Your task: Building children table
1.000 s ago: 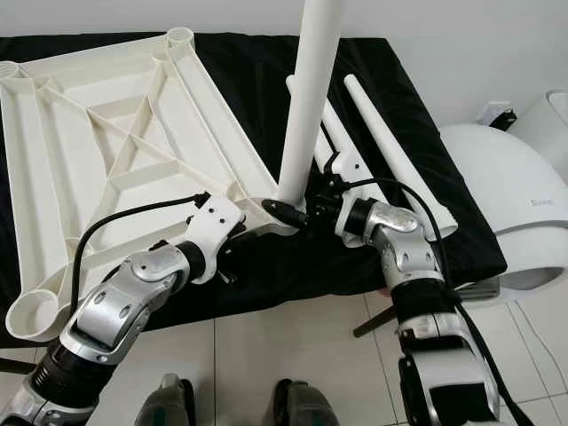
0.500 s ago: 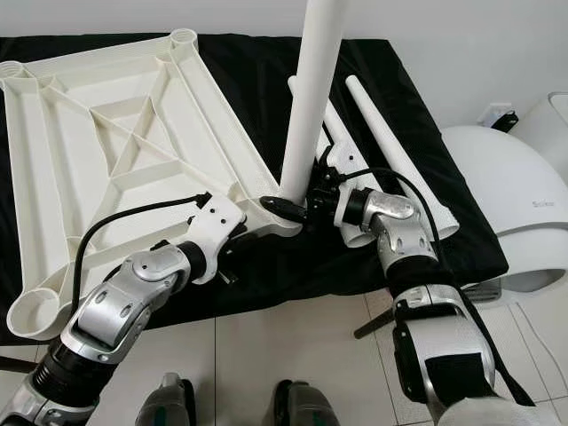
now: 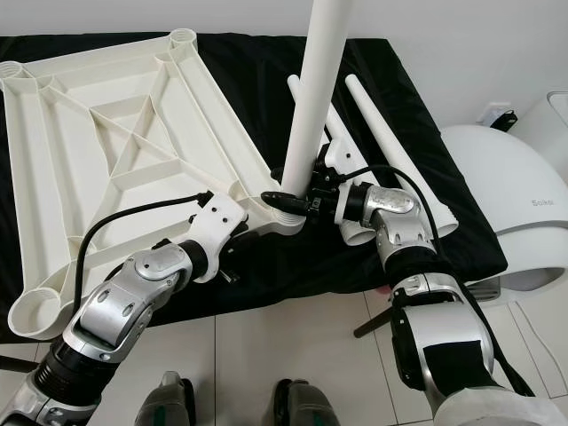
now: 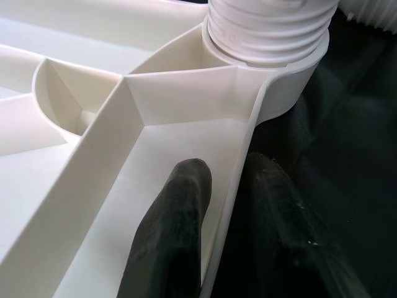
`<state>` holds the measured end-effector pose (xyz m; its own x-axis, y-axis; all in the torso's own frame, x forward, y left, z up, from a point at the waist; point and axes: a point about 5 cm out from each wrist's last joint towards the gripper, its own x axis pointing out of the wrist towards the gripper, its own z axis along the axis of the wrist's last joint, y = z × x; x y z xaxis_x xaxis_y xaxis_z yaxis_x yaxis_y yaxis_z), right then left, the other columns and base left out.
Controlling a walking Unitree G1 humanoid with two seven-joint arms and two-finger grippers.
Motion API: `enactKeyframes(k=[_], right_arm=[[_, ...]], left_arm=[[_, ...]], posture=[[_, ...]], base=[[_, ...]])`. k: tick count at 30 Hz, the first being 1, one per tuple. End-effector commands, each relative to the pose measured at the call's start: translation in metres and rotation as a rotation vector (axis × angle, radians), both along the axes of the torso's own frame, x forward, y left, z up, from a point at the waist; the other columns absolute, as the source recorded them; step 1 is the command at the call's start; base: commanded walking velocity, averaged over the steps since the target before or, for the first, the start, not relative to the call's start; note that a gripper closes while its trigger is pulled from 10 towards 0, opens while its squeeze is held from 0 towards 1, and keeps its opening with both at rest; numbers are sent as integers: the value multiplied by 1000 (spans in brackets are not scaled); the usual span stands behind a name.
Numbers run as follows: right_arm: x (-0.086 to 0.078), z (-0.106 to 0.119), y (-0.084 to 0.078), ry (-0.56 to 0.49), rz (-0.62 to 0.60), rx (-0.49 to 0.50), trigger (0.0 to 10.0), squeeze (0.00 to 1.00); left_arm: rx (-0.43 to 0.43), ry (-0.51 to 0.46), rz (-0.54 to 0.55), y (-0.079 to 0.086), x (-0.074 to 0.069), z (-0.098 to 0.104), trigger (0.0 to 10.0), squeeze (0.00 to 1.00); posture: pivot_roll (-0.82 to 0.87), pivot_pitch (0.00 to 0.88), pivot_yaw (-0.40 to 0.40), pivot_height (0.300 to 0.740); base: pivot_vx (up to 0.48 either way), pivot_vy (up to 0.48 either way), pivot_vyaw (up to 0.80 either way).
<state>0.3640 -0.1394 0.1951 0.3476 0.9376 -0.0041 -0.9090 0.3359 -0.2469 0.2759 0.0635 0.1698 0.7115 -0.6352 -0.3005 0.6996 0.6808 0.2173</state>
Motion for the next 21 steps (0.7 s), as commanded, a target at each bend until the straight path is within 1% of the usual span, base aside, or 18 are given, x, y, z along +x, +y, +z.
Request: enactKeyframes(k=[1,6,7,9,10,11,13,14,16,17,18,20,21], right_arm=[[1,-1,-12,32,-36,24,0,0],[0,-3,-14,39,-44,40,0,0],[0,-1,-16,25,-99,84,0,0],[0,-1,-16,25,-99,84,0,0],[1,-1,-17,16,-127,99,0,0],[1,-1,-17,16,-127,99,0,0],[2,-2,-18,-15,-217,106,0,0],[2,-2,-18,-15,-217,106,0,0],[2,-3,-17,-47,-275,108,0,0],[2,-3,-17,-47,-275,108,0,0],[-2,-4,-12,-66,-302,134,0,0],[-2,-4,-12,-66,-302,134,0,0],[-4,-4,-10,-68,-308,151,0,0]], left_arm=[[-18,-15,-56,-6,-5,4,10000,0],[-21,-14,-54,-6,-5,4,10000,0],[-24,-13,-53,-7,-5,4,10000,0],[-24,-13,-53,-7,-5,4,10000,0],[-26,-13,-53,-7,-5,4,10000,0],[-26,-13,-53,-7,-5,4,10000,0],[-27,-9,-52,-8,-5,3,10000,0],[-27,-9,-52,-8,-5,3,10000,0],[-27,-8,-52,-8,-5,3,10000,0],[-27,-8,-52,-8,-5,3,10000,0],[-26,-7,-51,-8,-5,3,10000,0],[-26,-7,-51,-8,-5,3,10000,0],[-25,-7,-51,-7,-5,3,10000,0]], posture=[[62,153,-59,740],[57,158,-62,740],[53,163,-65,740],[53,163,-65,740],[53,163,-65,740],[53,163,-65,740],[47,170,-66,740],[47,170,-66,740],[46,172,-66,740],[46,172,-66,740],[46,175,-65,740],[46,175,-65,740],[46,175,-65,740]], base=[[0,0,0],[0,0,0],[0,0,0],[0,0,0],[0,0,0],[0,0,0],[0,0,0],[0,0,0],[0,0,0],[0,0,0],[0,0,0],[0,0,0],[0,0,0]])
